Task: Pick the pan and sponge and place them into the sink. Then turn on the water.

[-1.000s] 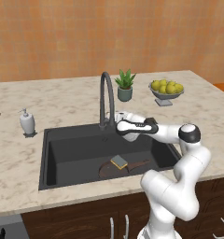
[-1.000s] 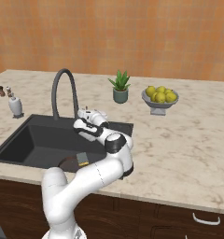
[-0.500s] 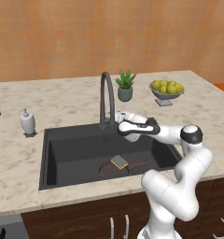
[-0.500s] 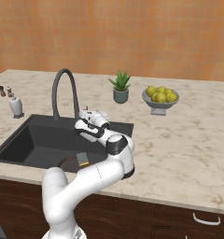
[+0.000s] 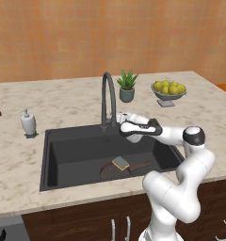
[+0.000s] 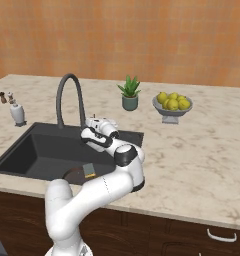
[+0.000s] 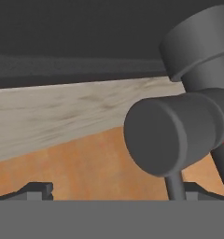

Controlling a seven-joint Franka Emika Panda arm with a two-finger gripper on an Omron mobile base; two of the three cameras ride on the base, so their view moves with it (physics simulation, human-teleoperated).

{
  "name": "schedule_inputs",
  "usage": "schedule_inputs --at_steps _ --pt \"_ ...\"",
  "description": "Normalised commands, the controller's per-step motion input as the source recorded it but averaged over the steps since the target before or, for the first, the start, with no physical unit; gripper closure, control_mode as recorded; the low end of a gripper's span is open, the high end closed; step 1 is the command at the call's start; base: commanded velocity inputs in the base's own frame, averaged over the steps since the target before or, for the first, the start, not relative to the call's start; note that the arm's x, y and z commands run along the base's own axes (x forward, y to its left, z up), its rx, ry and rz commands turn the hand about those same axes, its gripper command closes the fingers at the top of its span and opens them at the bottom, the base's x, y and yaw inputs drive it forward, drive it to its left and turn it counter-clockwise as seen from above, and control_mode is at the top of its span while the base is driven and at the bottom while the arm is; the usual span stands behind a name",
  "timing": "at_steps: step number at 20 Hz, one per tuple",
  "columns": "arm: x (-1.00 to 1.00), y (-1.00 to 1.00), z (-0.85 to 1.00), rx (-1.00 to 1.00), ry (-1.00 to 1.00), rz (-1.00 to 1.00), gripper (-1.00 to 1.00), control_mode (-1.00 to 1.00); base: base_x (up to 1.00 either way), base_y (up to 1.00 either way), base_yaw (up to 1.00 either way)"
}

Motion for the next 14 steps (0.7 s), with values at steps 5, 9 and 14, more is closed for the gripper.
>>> schedule_inputs --at_steps 5,9,14 --pt "0.23 -0.27 0.00 0.00 0.00 0.00 -1.00 -1.00 0.00 0.00 0.00" --pt "0.11 -0.16 0.00 0.00 0.00 0.00 -1.00 -1.00 0.00 0.00 0.00" --pt "0.18 -0.38 0.00 0.00 0.00 -0.02 -1.00 -1.00 0.00 0.00 0.00"
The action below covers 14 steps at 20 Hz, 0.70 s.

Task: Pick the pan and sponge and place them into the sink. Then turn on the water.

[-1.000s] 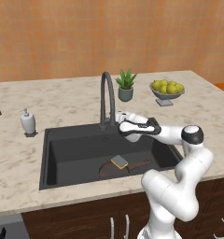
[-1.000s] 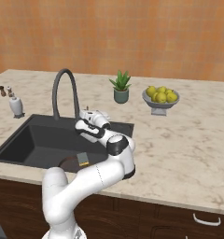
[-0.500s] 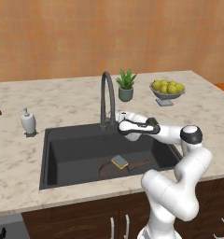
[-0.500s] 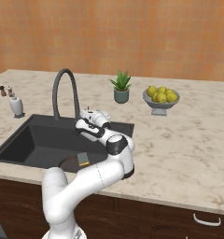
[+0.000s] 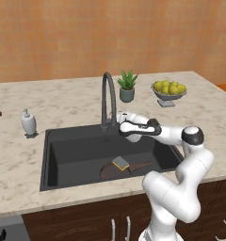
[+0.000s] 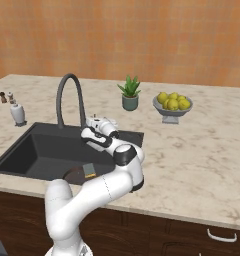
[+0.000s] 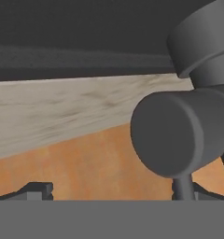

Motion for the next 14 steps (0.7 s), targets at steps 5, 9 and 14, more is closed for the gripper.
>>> schedule_inputs --at_steps 5,9,14 --pt "0.23 -0.49 -0.01 0.00 0.00 -0.04 -1.00 -1.00 0.00 0.00 0.00" --pt "0.20 -0.81 0.00 0.06 0.02 -0.12 -1.00 -1.00 0.00 0.00 0.00" --pt "0.22 -0.85 0.00 0.07 0.11 -0.10 -1.00 -1.00 0.00 0.00 0.00"
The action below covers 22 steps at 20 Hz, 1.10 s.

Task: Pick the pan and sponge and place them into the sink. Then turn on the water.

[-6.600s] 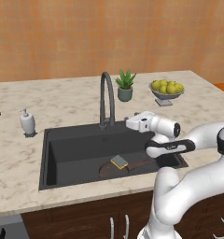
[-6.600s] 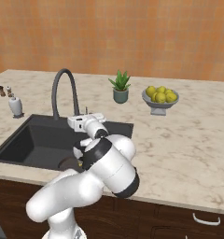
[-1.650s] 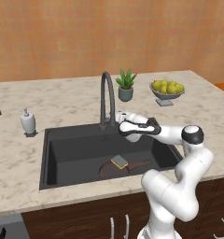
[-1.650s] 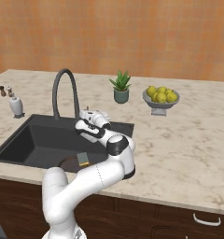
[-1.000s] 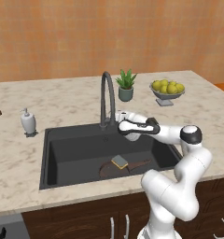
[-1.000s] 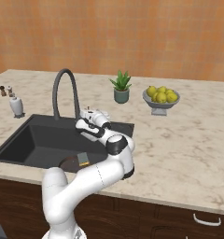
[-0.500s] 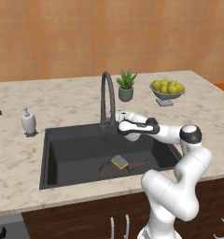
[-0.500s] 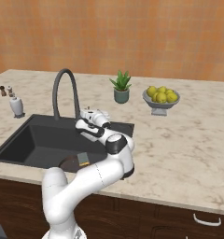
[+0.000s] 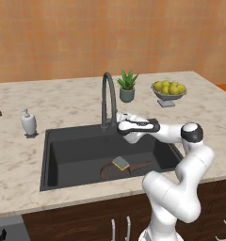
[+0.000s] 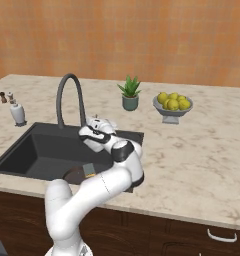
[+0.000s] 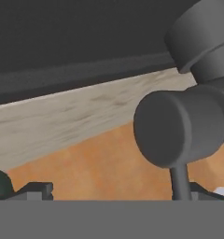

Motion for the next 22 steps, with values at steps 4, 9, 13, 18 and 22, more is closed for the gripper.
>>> schedule_inputs --at_steps 4,9,13,18,22 --pt "0.27 -0.93 0.00 0.06 0.16 -0.08 -1.00 -1.00 0.00 0.00 0.00" --pt "0.20 -0.99 0.00 0.06 0.15 -0.08 -1.00 -1.00 0.00 0.00 0.00" --pt "0.17 -1.00 -0.01 0.08 0.14 -0.09 -1.00 -1.00 0.00 0.00 0.00" --pt "0.08 -0.86 -0.08 0.10 0.06 -0.05 -1.00 -1.00 0.00 0.00 0.00" --pt "0.00 -0.03 0.00 0.00 0.00 0.00 -1.00 -1.00 0.00 0.00 0.00"
